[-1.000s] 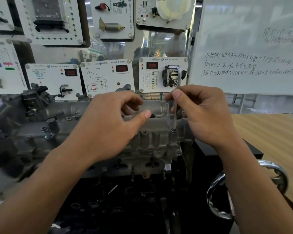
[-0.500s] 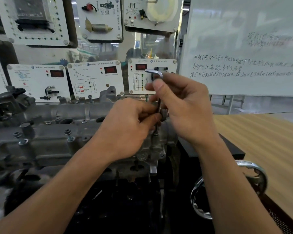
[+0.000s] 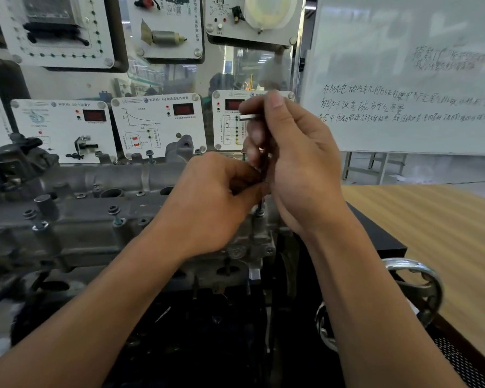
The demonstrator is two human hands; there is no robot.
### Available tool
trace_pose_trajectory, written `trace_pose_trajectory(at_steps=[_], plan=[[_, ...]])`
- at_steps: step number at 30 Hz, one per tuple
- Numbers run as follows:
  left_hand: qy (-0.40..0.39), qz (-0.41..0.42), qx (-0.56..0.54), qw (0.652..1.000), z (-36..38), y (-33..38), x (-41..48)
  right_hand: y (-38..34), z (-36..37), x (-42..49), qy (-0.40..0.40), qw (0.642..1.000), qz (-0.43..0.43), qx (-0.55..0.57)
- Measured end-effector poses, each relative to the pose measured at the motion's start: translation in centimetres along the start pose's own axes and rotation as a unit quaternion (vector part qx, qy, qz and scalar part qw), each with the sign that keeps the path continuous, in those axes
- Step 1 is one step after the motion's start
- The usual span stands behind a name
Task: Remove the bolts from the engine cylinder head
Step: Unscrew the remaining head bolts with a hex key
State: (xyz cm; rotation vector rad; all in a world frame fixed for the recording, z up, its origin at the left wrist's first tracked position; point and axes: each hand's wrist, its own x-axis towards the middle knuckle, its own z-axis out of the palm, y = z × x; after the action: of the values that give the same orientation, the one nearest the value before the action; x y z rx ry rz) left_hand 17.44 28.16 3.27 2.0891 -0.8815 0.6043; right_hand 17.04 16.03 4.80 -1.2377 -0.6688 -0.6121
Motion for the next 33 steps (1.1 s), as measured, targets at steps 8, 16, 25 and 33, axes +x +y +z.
trace_pose_trajectory(at_steps=[8, 16, 25, 33], plan=[[-0.004, -0.027, -0.017, 0.999, -0.2, 0.0, 0.0, -0.2, 2.4, 0.8, 0.037, 0.987, -0.013, -0.158], [-0.035, -0.034, 0.004, 0.999, 0.3, -1.0, 0.5, -1.7, -1.2, 3.7, -0.189, 0.952, 0.212, 0.117], [-0.019, -0.084, -0.034, 0.996, 0.7, -0.8, 0.3, -0.3, -1.6, 1.9, 0.027, 0.945, 0.246, 0.213], [0.001, -0.125, -0.017, 0.992, 0.4, -0.5, 0.2, -3.8, 1.3, 6.0, -0.174, 0.891, 0.229, -0.352]])
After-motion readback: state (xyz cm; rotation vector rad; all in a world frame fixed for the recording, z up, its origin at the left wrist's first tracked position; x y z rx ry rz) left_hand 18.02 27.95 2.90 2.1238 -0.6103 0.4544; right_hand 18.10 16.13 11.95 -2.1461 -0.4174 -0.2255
